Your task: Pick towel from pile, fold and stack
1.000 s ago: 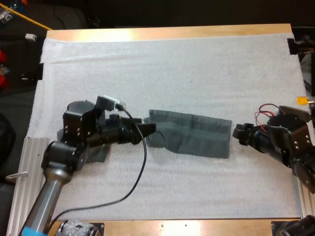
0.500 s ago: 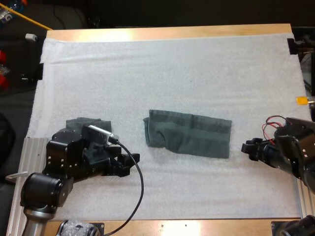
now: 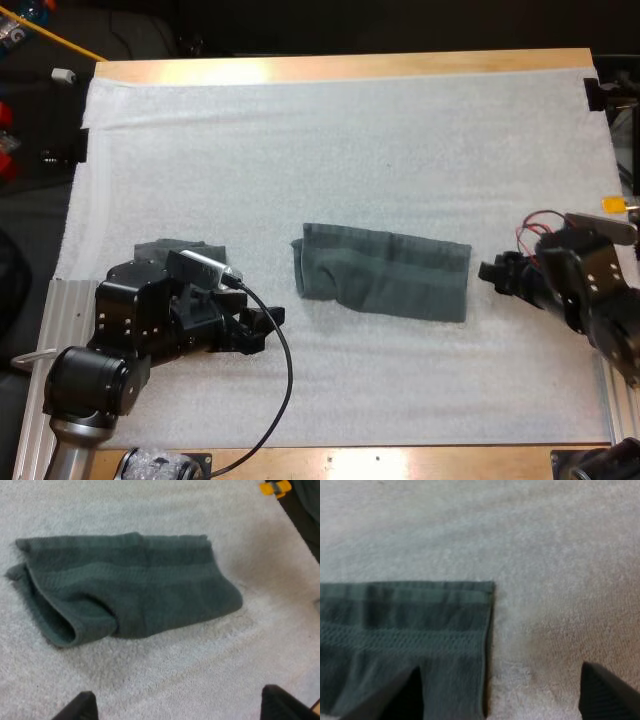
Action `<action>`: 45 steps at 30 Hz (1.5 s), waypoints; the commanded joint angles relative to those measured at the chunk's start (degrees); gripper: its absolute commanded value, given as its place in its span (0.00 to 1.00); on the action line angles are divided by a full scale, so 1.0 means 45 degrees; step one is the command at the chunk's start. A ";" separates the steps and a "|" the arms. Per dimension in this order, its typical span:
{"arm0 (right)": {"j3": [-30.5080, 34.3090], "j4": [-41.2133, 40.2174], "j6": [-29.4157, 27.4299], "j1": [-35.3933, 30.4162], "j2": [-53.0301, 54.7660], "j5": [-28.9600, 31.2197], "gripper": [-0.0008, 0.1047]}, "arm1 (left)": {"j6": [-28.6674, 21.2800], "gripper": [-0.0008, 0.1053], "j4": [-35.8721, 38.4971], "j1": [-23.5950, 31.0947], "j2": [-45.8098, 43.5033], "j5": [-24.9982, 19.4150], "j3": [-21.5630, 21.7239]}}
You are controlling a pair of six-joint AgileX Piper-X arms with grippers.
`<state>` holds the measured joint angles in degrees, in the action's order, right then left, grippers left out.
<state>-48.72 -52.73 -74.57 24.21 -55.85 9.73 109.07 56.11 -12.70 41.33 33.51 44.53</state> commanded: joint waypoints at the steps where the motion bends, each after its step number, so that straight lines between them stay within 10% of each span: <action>1: -0.0079 0.0269 -0.0137 -0.0391 -0.0269 -0.0022 0.61 | -0.0036 0.61 -0.0168 -0.0060 -0.0033 0.0319 0.0095; 25: 0.2803 0.5679 0.0283 -0.3421 -0.4589 -0.7253 0.61 | -0.0036 0.61 -0.0164 -0.0060 -0.0033 0.1279 0.0095; 45: 0.2830 0.7704 0.2011 -0.1905 -0.6976 -0.7746 0.61 | -0.0036 0.61 0.0061 -0.0060 -0.0033 0.1279 0.0095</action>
<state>-36.02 -18.28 -65.95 15.12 -86.40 -24.24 109.07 56.49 -12.70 41.33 38.69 44.53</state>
